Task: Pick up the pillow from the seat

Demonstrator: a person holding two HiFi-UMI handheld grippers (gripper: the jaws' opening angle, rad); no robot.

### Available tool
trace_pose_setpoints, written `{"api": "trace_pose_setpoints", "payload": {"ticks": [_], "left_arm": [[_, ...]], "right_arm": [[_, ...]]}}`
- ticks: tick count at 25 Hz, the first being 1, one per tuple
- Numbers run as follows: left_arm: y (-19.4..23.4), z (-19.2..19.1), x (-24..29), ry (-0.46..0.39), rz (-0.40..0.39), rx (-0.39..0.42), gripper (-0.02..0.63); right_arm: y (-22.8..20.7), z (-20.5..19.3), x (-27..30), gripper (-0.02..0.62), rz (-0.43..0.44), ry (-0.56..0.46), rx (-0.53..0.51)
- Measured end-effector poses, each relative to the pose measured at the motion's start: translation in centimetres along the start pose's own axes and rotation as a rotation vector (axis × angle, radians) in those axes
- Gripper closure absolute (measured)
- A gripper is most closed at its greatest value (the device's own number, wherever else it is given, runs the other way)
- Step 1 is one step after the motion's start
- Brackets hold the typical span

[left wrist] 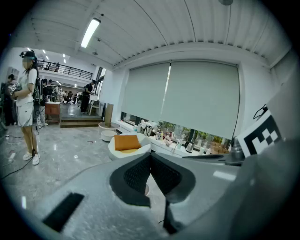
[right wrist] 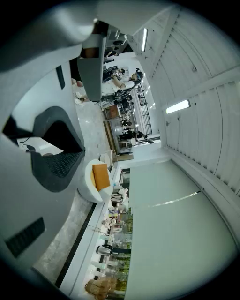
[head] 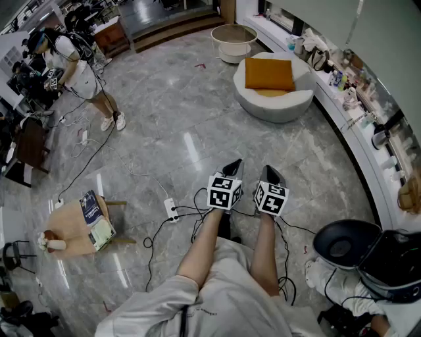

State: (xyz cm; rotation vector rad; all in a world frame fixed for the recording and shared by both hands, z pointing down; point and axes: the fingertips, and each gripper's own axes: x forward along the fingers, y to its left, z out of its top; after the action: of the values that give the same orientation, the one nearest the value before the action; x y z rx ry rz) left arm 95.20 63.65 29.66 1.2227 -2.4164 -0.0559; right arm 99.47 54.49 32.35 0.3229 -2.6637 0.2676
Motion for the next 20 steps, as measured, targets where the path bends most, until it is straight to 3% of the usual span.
{"api": "trace_pose_setpoints", "payload": {"ticks": [10,17,20], "left_arm": [[3.2,0.5,7.4,-0.027,-0.007,-0.023,0.597],[8.1,4.6,18.1,-0.005,-0.034,-0.023,0.597],[10.1,7.0,23.6,0.036,-0.057,0.015,0.597]], "right_arm": [[-2.9,1.0,7.3,0.589,-0.022,-0.001,-0.017],[-5.2,4.8,18.3,0.589,-0.046,0.030,-0.003],[-6.1,7.8,23.7,0.589,-0.044,0.028,0.043]]}}
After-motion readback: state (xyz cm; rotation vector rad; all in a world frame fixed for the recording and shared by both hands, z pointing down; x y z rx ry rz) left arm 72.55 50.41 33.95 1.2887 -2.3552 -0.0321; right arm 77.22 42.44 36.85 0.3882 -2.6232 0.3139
